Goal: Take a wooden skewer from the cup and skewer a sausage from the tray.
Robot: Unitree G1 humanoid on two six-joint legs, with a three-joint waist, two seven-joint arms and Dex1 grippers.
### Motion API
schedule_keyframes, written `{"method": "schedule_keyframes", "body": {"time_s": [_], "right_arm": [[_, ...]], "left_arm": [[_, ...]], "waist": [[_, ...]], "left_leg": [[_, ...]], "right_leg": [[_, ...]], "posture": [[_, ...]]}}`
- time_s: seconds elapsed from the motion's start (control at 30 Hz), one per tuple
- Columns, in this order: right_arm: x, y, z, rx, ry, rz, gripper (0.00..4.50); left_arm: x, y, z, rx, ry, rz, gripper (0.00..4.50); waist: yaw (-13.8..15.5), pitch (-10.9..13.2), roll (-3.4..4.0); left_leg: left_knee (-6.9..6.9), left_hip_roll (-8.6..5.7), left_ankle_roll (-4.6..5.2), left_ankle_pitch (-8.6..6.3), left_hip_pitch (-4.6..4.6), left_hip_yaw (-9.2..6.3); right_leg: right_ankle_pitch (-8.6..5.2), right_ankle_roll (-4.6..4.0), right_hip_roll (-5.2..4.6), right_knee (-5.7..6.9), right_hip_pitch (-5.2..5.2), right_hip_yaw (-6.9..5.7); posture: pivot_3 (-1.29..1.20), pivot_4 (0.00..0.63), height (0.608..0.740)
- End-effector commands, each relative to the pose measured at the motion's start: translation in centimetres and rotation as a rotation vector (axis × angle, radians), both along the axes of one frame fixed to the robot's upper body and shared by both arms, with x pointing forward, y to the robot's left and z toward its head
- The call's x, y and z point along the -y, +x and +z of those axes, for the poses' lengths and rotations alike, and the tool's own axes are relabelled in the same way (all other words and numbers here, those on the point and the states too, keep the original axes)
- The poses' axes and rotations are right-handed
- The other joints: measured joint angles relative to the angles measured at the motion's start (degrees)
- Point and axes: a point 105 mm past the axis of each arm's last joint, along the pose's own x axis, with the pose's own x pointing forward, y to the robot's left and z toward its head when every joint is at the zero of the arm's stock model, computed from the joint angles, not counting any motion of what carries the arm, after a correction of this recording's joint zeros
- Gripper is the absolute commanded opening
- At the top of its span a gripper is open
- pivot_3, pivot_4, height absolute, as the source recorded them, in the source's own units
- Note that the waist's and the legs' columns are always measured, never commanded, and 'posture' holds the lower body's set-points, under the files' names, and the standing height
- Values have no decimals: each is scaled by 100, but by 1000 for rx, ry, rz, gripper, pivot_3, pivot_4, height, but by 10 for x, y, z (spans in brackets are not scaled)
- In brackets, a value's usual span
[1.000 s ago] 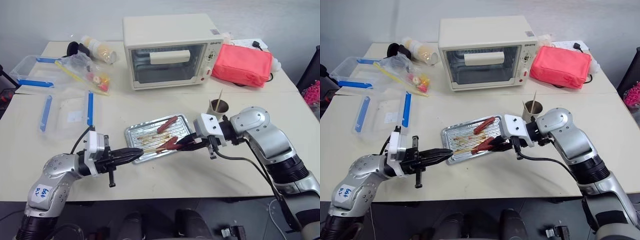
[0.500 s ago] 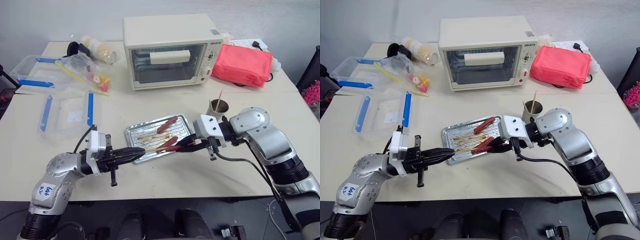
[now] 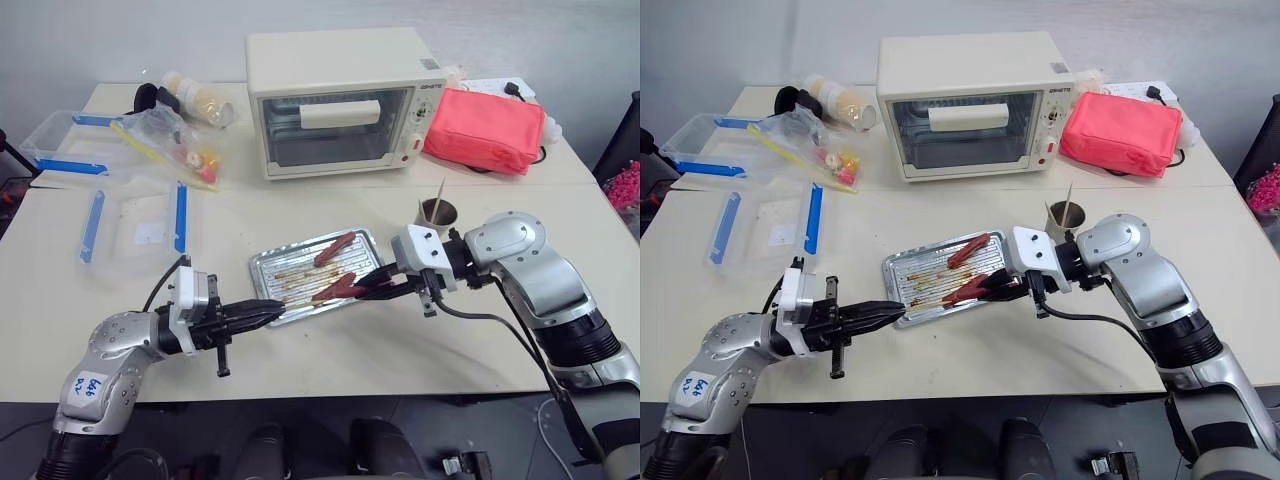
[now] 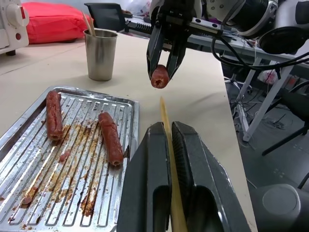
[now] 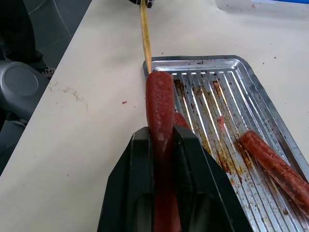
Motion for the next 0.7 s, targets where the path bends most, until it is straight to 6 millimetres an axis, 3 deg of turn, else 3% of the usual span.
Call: {"method": "schedule_keyframes", "body": {"time_s": [0.03, 0.7], "right_arm": [[0, -3, 10, 42, 11, 22, 386], [-3, -8, 3, 23, -7, 39, 386]], "left_arm": [[0, 1, 5, 31, -5, -4, 0], [8, 0, 6, 32, -29, -27, 0]], "waist": [[0, 0, 0], [0, 0, 0]], "left_leg": [[0, 0, 0, 0, 0, 0], [1, 0, 0, 0, 0, 0]], "right_leg": [[0, 0, 0, 0, 0, 0], [0, 0, 0, 1, 0, -1]], "posture": [[0, 150, 740], [0, 150, 740]]}}
